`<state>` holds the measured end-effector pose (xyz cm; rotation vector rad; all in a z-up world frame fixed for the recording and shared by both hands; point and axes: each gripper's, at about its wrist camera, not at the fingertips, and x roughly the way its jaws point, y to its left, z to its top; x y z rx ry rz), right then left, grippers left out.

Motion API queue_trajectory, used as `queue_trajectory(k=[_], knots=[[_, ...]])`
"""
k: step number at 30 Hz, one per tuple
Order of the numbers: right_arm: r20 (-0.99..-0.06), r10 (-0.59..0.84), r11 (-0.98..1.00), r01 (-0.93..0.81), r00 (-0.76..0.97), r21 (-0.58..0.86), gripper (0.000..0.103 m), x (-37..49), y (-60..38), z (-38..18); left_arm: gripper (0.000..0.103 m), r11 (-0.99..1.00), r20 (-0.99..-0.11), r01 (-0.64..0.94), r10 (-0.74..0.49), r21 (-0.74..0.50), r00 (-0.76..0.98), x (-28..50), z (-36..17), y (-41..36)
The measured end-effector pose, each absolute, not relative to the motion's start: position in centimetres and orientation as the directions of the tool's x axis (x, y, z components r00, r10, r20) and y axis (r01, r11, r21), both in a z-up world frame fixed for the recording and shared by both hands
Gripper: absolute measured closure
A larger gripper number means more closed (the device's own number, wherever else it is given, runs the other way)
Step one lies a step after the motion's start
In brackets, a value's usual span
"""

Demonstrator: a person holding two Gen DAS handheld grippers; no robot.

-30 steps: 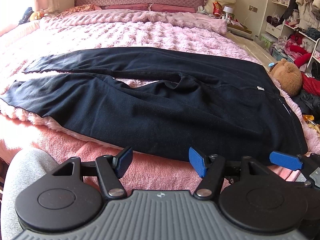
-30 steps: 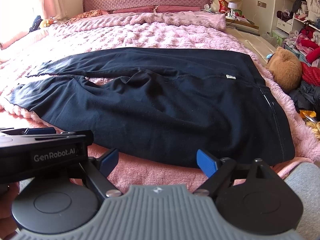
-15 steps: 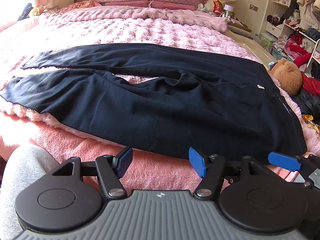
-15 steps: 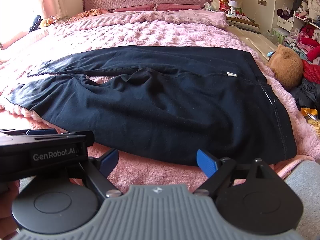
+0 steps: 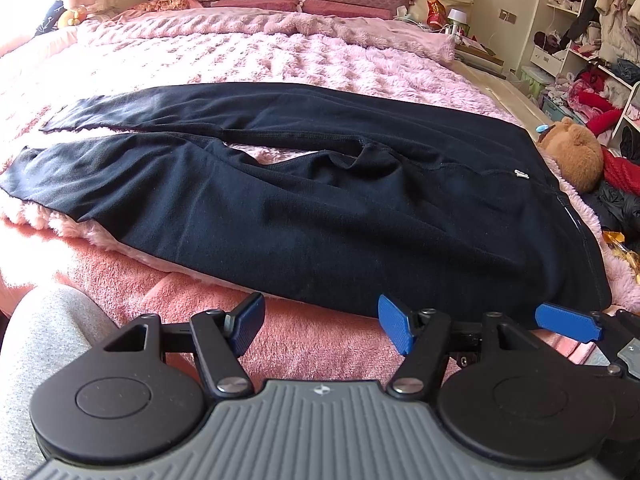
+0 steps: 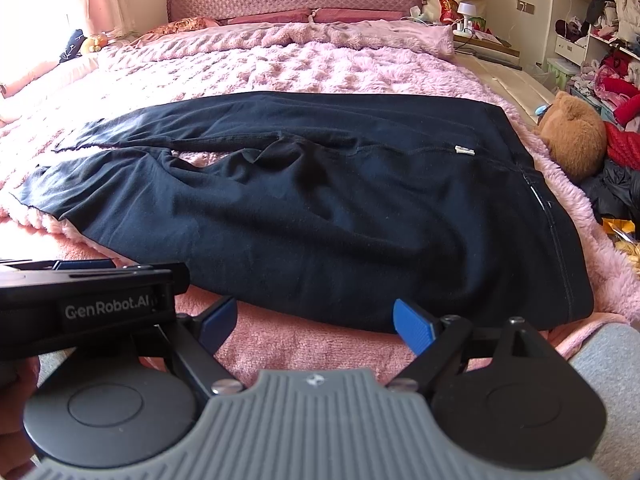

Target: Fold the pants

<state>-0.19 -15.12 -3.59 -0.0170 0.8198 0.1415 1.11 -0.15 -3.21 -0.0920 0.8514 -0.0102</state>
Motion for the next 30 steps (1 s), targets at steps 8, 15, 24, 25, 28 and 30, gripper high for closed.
queue_trajectory(k=[8,15,24,25,28,30], knots=[[-0.725,0.113,0.990,-0.137,0.680,0.026,0.021,-0.2,-15.0,-3.6,0.027,0.997,-0.748,-0.027,-0.039,-0.075,0.663,1.1,-3.3,-0.3],[-0.720,0.118,0.990,-0.138,0.684,0.031,0.021,-0.3,-15.0,-3.7,0.026,0.997,-0.749,-0.034,-0.028,-0.067,0.662,1.1,-3.4,-0.2],[-0.700,0.117,0.987,-0.163,0.704,0.000,0.021,-0.4,-15.6,-3.5,0.027,0.996,-0.765,-0.022,-0.048,-0.081,0.643,1.3,-3.2,0.4],[-0.693,0.109,0.987,-0.160,0.712,-0.010,0.021,-0.4,-15.9,-3.4,0.027,0.996,-0.762,-0.020,-0.058,-0.092,0.644,1.3,-3.1,0.7],[-0.665,0.110,0.990,-0.138,0.739,0.011,0.021,-0.3,-17.8,-2.8,0.027,0.991,-0.733,-0.026,-0.077,-0.128,0.676,1.2,-2.4,1.6],[-0.641,0.111,0.993,-0.115,0.759,0.036,0.021,-0.2,-19.3,-2.4,0.027,0.987,-0.716,-0.052,-0.073,-0.152,0.694,1.3,-1.8,2.6]])
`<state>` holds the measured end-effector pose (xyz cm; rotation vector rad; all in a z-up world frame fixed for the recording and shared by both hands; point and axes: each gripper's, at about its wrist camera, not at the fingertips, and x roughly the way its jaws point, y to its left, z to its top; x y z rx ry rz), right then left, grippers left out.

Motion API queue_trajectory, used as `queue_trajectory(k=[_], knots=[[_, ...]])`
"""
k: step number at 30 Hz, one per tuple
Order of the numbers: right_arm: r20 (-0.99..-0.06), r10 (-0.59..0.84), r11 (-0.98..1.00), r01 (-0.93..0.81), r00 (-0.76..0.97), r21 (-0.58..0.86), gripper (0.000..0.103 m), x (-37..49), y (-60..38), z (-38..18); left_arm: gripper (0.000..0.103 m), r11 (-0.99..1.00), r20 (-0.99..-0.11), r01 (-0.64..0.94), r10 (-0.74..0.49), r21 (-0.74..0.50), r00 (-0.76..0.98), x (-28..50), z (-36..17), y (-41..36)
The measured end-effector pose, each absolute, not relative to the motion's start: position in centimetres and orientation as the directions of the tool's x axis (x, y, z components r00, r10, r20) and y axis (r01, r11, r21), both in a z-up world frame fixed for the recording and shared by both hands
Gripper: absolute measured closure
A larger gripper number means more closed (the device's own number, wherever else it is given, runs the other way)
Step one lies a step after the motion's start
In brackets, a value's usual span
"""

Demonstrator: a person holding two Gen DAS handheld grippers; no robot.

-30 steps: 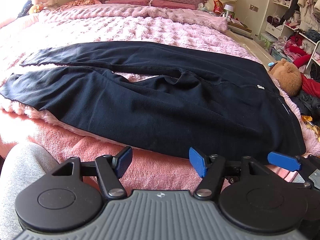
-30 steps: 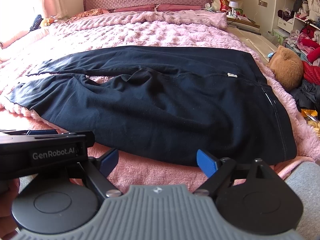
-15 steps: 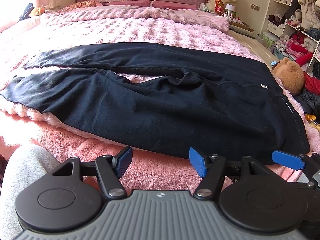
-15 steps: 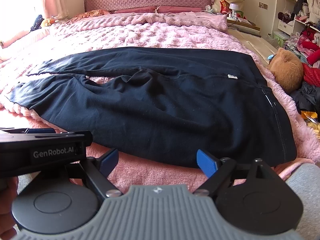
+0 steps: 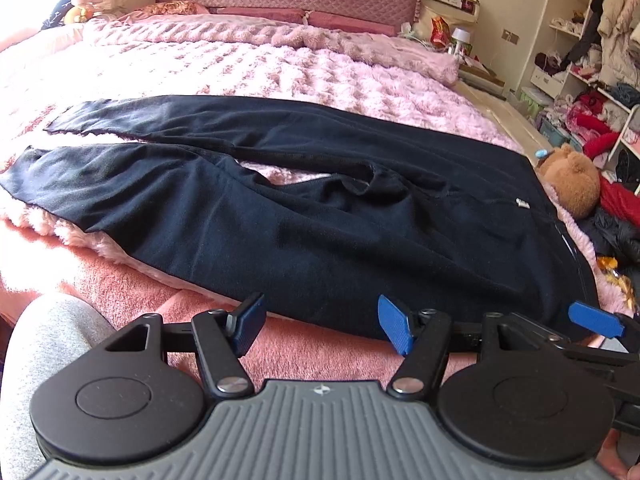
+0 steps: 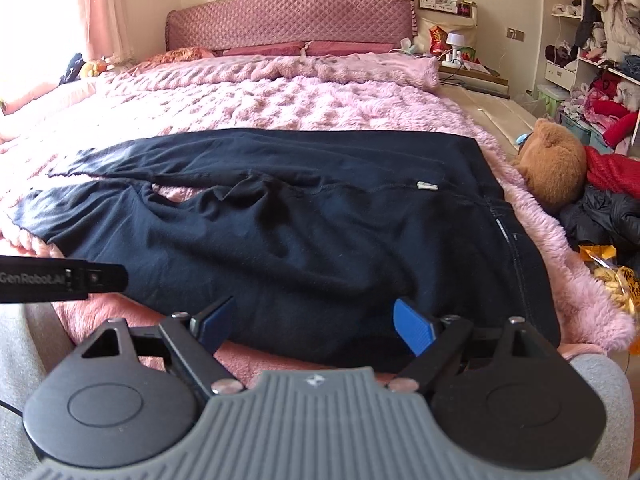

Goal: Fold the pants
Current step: 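Move the left gripper to a pant-leg cuff and close on it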

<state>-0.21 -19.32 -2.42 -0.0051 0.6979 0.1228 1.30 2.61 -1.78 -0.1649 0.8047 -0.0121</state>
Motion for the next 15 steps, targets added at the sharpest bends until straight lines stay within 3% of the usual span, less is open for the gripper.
queue_trajectory(k=[9,15], knots=[[-0.590,0.093,0.993,-0.027,0.802,0.119,0.021,0.4,-22.9,-2.3,0.028,0.944,-0.701,-0.258,0.041,-0.207,0.712,2.2,1.1,10.6],[-0.592,0.086,0.991,-0.010,0.801,0.130,0.021,1.5,-22.3,-2.8,0.028,0.892,-0.638,-0.445,0.298,-0.079,0.710,2.6,2.4,17.3]])
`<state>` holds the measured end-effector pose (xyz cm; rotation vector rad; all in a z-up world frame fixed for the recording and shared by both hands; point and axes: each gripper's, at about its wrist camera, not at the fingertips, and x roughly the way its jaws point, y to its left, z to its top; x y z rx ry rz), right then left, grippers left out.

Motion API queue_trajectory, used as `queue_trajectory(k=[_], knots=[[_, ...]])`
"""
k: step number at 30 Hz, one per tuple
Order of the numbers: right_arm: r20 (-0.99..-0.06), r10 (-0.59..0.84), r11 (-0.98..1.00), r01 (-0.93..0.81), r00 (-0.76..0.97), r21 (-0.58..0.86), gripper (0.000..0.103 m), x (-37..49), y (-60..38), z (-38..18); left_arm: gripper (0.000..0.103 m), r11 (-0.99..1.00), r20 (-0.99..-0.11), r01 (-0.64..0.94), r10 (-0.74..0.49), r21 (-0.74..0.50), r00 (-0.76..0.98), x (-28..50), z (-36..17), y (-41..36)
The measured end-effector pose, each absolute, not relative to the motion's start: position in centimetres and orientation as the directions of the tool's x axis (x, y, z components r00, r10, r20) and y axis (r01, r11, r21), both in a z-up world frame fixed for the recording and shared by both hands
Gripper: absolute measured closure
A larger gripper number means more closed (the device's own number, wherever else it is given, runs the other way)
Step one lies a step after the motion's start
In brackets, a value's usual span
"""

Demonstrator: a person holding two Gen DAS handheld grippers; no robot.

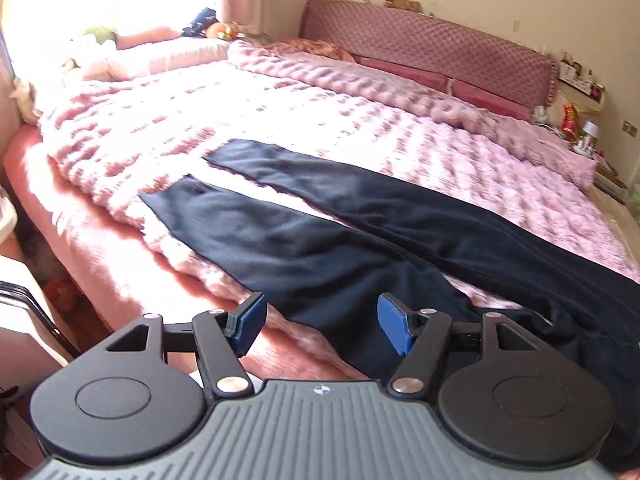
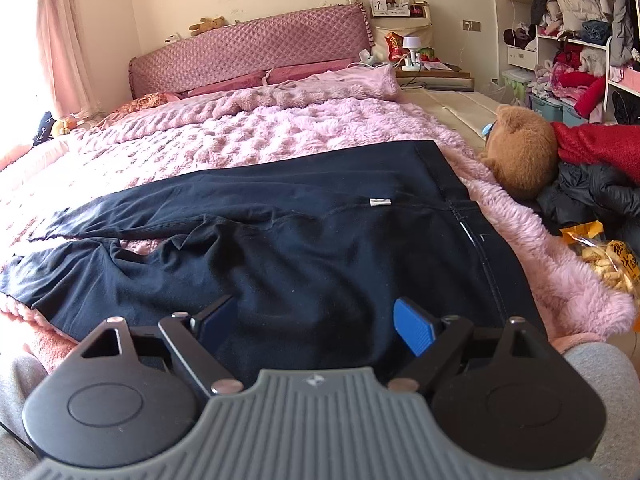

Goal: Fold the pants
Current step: 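Move the left gripper to a pant-leg cuff and close on it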

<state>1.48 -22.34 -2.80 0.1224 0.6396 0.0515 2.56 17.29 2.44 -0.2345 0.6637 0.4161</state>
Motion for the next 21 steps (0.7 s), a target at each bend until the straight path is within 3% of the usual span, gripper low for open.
queue_trajectory(k=[5,8,10,11,13,15,21], knots=[[-0.592,0.079,0.994,-0.019,0.802,0.107,0.021,2.4,-21.3,-3.1,0.028,0.816,-0.612,-0.575,0.423,-0.065,0.668,3.1,2.6,24.6],[-0.594,0.077,0.992,-0.004,0.801,0.122,0.021,2.9,-21.0,-3.4,0.029,0.801,-0.579,-0.598,0.495,0.014,0.648,4.2,1.9,29.0],[-0.599,0.083,0.993,-0.013,0.797,0.120,0.021,3.2,-20.7,-3.5,0.035,0.767,-0.570,-0.642,0.534,0.015,0.624,4.9,1.3,32.5],[-0.607,0.076,0.994,-0.012,0.791,0.109,0.021,3.4,-20.5,-3.6,0.037,0.770,-0.569,-0.638,0.519,-0.012,0.637,5.2,1.0,34.1],[-0.632,0.051,0.996,0.005,0.773,0.087,0.021,4.1,-20.2,-4.1,0.061,0.799,-0.587,-0.595,0.444,-0.083,0.677,6.1,0.0,37.4],[-0.654,0.025,0.998,0.021,0.756,0.062,0.021,4.8,-20.3,-4.4,0.076,0.809,-0.616,-0.568,0.372,-0.153,0.695,7.4,-1.6,40.3],[-0.666,-0.078,0.995,0.095,0.742,-0.011,0.021,5.3,-21.0,-4.0,0.080,0.712,-0.690,-0.625,0.278,-0.320,0.669,9.6,-5.9,48.0]])
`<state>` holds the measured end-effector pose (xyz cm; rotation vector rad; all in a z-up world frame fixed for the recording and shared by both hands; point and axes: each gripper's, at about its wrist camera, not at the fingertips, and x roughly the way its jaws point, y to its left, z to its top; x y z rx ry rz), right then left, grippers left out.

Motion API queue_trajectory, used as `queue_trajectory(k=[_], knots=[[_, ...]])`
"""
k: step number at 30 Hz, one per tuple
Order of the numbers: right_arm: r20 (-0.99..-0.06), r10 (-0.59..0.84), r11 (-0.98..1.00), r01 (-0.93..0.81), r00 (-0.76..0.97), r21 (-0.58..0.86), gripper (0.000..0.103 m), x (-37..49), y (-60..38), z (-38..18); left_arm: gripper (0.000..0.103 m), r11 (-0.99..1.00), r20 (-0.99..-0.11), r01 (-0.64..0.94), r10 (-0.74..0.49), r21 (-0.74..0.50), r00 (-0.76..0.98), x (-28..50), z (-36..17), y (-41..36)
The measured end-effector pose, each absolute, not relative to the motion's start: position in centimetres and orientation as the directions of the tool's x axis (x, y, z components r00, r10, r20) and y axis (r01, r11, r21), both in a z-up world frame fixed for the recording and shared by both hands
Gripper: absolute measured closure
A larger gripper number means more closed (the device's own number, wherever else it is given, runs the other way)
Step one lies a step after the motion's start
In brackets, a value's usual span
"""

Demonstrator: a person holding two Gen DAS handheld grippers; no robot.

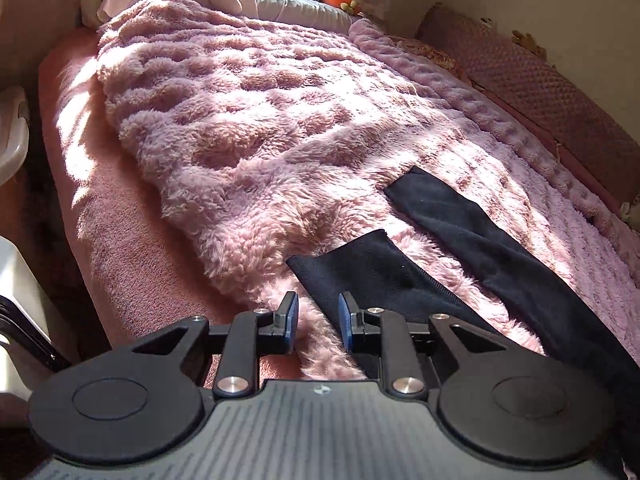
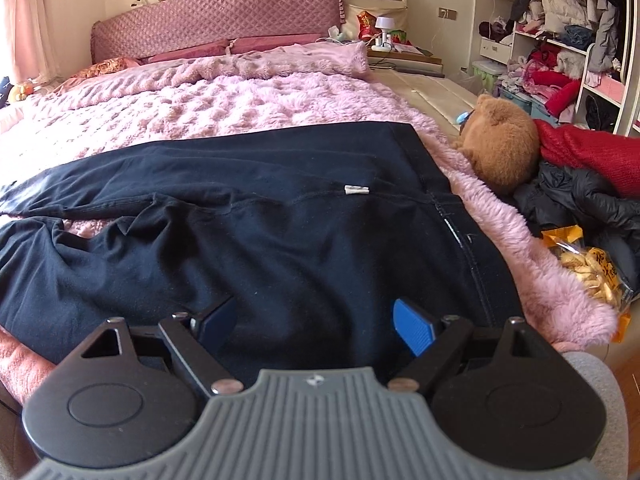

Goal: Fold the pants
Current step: 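Move the left gripper to a pant-leg cuff and close on it, then close the right gripper on the waistband while the left gripper holds the cuff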

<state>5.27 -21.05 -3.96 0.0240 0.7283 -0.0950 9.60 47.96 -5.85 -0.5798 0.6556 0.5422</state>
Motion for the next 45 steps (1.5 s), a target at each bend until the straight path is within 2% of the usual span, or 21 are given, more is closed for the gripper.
queue_trajectory(k=[4,7,8,10,12,14,16,18,20,21,25,28,32,35,37,38,42,45], knots=[[-0.669,-0.125,0.992,0.111,0.733,-0.064,0.021,5.5,-20.4,-4.1,0.080,0.623,-0.712,-0.627,0.154,-0.468,0.685,10.2,-8.3,51.6],[-0.658,-0.183,0.983,0.123,0.730,-0.137,0.021,5.6,-19.3,-4.3,0.080,0.566,-0.692,-0.619,0.114,-0.544,0.713,10.4,-9.2,52.8],[-0.650,-0.193,0.980,0.117,0.735,-0.159,0.021,5.6,-18.9,-4.3,0.081,0.556,-0.683,-0.608,0.096,-0.566,0.724,10.3,-9.3,53.0],[-0.630,-0.216,0.973,0.109,0.746,-0.205,0.021,5.5,-18.4,-4.2,0.090,0.534,-0.659,-0.577,0.050,-0.618,0.751,10.5,-9.5,53.3],[-0.630,-0.225,0.970,0.108,0.744,-0.219,0.021,5.6,-18.2,-4.2,0.091,0.520,-0.634,-0.546,0.011,-0.657,0.773,10.7,-9.6,53.4],[-0.665,-0.200,0.979,0.122,0.719,-0.162,0.021,5.9,-18.8,-4.1,0.091,0.509,-0.634,-0.535,-0.029,-0.674,0.772,11.3,-9.9,53.5],[-0.689,-0.122,0.991,0.127,0.714,-0.044,0.021,5.9,-19.9,-3.8,0.092,0.497,-0.659,-0.562,-0.026,-0.661,0.752,12.0,-10.5,53.7],[-0.693,-0.078,0.991,0.132,0.717,0.025,0.021,5.8,-20.8,-3.5,0.099,0.456,-0.672,-0.591,-0.023,-0.666,0.740,12.3,-11.1,53.9],[-0.718,-0.035,0.986,0.143,0.695,0.090,0.022,5.8,-21.9,-3.3,0.100,0.410,-0.675,-0.607,-0.030,-0.681,0.737,12.2,-11.3,54.1],[-0.739,0.013,0.977,0.148,0.673,0.152,0.026,5.8,-22.8,-3.3,0.102,0.406,-0.670,-0.603,-0.029,-0.686,0.742,12.1,-11.2,54.1],[-0.764,0.173,0.896,0.223,0.622,0.384,0.029,4.7,-26.3,-3.6,0.103,0.382,-0.680,-0.624,-0.017,-0.682,0.733,11.7,-11.1,54.2],[-0.773,0.223,0.830,0.301,0.593,0.470,0.029,3.7,-28.7,-4.1,0.103,0.364,-0.683,-0.635,-0.003,-0.681,0.731,11.3,-10.7,54.2],[-0.790,0.231,0.737,0.427,0.569,0.523,0.029,1.9,-31.9,-4.9,0.103,0.369,-0.695,-0.648,0.008,-0.666,0.719,11.4,-10.2,54.2],[-0.772,0.249,0.641,0.498,0.585,0.584,0.039,1.1,-34.1,-5.7,0.103,0.378,-0.702,-0.655,0.019,-0.654,0.712,11.7,-9.8,53.9],[-0.762,0.255,0.602,0.519,0.595,0.607,0.039,1.2,-34.8,-6.1,0.102,0.389,-0.706,-0.657,0.024,-0.646,0.708,11.7,-9.5,53.6],[-0.765,0.251,0.596,0.528,0.593,0.605,0.040,1.6,-35.0,-6.3,0.103,0.396,-0.708,-0.656,0.023,-0.642,0.706,11.8,-9.3,53.5],[-0.819,0.208,0.593,0.598,0.534,0.540,0.055,2.7,-35.5,-7.5,0.102,0.419,-0.705,-0.648,0.027,-0.636,0.709,11.7,-8.8,53.1],[-0.833,0.166,0.656,0.572,0.527,0.492,0.058,3.8,-35.4,-7.8,0.102,0.412,-0.716,-0.662,0.030,-0.626,0.697,11.7,-8.9,53.0]])
